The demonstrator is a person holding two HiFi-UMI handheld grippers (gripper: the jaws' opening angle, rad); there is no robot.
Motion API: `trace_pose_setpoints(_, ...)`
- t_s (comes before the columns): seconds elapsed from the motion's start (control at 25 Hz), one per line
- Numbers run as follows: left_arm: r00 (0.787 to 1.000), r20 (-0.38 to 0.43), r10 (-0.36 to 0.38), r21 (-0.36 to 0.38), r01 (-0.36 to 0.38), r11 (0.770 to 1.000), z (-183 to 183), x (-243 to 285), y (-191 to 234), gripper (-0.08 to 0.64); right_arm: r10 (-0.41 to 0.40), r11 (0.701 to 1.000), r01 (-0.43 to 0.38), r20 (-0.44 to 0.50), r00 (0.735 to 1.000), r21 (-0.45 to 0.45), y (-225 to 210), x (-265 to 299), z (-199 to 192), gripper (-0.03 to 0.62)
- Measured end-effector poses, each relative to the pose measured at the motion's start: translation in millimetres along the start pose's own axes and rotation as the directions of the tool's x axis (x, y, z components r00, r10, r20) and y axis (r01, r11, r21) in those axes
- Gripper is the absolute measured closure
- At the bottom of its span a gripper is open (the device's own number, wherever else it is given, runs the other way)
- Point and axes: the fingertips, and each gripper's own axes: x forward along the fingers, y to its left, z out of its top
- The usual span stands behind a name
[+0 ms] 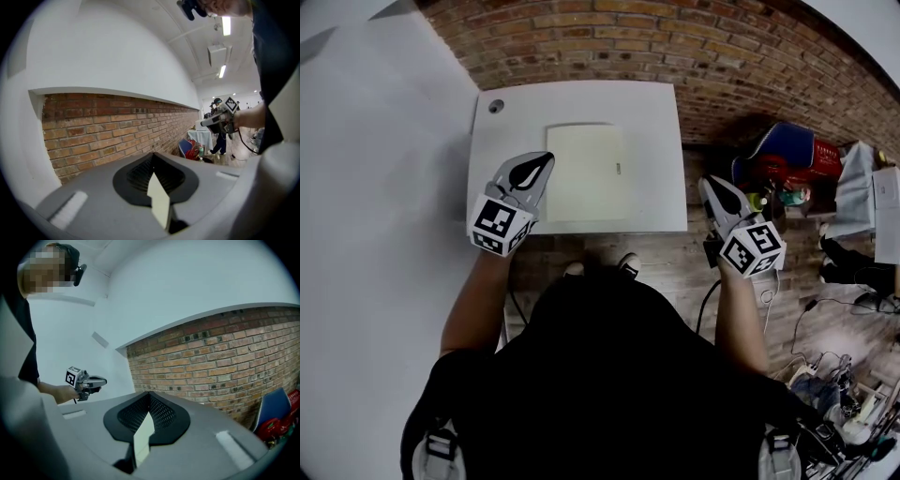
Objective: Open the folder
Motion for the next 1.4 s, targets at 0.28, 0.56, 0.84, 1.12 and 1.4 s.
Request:
trace_pose_setpoints(0.28, 0.999, -0.037, -0.024, 0.049, 0.025, 0.998, -13, 20, -20, 0.557, 0.002, 1.0, -0.002, -0.02, 1.0, 0.004, -3, -5, -9, 0.589)
trace_pose_setpoints(0.56, 0.995, -0.068, -0.078, 0.055, 0.081, 0.995, -34, 40, -43, 0.554, -0.004, 1.0, 0.004, -0.034, 0.999, 0.003, -6, -9, -21, 0.589)
trace_pose_setpoints(0.84, 0.985, -0.125, -0.117, 0.052, 0.125, 0.991, -61, 57, -62, 0.543, -0.011, 1.0, 0.012, -0.05, 0.999, 0.008, -10, -15, -29, 0.589)
trace_pose_setpoints(1.12, 0.968, -0.188, -0.168, 0.031, 0.177, 0.984, -90, 71, -82, 0.472, -0.012, 1.0, 0.013, -0.058, 0.998, 0.012, -9, -17, -36, 0.589)
trace_pose_setpoints(1.4, 0.942, -0.25, -0.223, 0.024, 0.236, 0.971, -119, 83, -109, 0.424, -0.011, 1.0, 0.012, -0.069, 0.998, 0.015, -9, -20, -43, 0.589)
